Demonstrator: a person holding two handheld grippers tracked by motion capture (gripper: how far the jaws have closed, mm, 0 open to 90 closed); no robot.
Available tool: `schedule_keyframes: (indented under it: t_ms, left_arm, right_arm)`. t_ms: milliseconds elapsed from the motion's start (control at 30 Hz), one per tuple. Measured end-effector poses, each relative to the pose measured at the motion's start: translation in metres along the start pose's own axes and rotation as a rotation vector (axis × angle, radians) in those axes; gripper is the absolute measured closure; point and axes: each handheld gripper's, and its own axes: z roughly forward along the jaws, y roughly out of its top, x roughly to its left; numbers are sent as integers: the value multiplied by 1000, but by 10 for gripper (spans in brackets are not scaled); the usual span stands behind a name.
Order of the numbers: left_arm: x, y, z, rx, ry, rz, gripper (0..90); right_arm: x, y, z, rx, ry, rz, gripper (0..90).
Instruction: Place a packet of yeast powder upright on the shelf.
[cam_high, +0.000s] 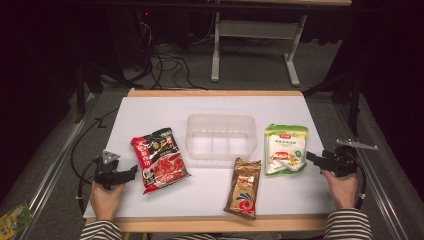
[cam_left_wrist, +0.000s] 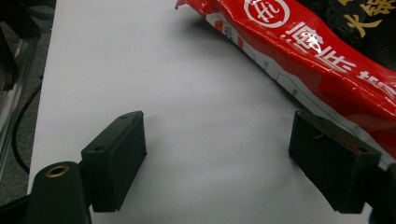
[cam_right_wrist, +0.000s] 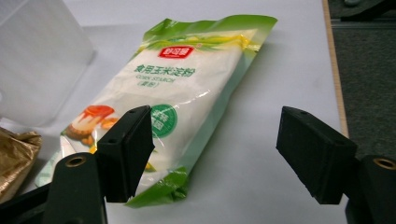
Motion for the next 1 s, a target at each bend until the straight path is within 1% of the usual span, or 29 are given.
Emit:
schedule_keyframes:
  t_ms: [100, 167, 200, 233, 467, 700, 800, 867, 933, 967, 1000]
  left_arm:
    - [0, 0, 0, 0, 0, 1, 192]
    - [0, 0, 0, 0, 1, 1, 192]
    - [0, 0, 0, 0, 1, 1, 192]
    - [0, 0, 0, 0, 1, 1, 192]
    - [0, 0, 0, 0, 1, 1, 192]
    - [0, 0, 1, -2, -6, -3, 190]
    - [0, 0, 1, -2, -7, -3, 188]
    - [0, 0, 1, -2, -7, -3, 188]
    - [0, 0, 1, -2, -7, -3, 188]
    - [0, 0, 1, -2, -8, -3, 188]
    - [0, 0, 1, -3, -7, -3, 188]
  right_arm:
    - [0, 6, 5, 18, 25, 3, 285]
    - [0, 8, 6, 25, 28, -1, 286]
    - [0, 12, 9, 29, 44, 8, 287]
    - [0, 14, 10, 35, 48, 11, 286]
    - [-1, 29, 22, 65, 51, 24, 287]
    - [2, 44, 35, 102, 46, 16, 286]
    - [1, 49, 40, 107, 45, 24, 283]
    - [-1, 53, 45, 136, 47, 34, 277]
    - [-2, 54, 47, 141, 45, 35, 276]
    - [-3, 57, 54, 165, 41, 44, 272]
    - [-3, 58, 55, 171, 37, 45, 271]
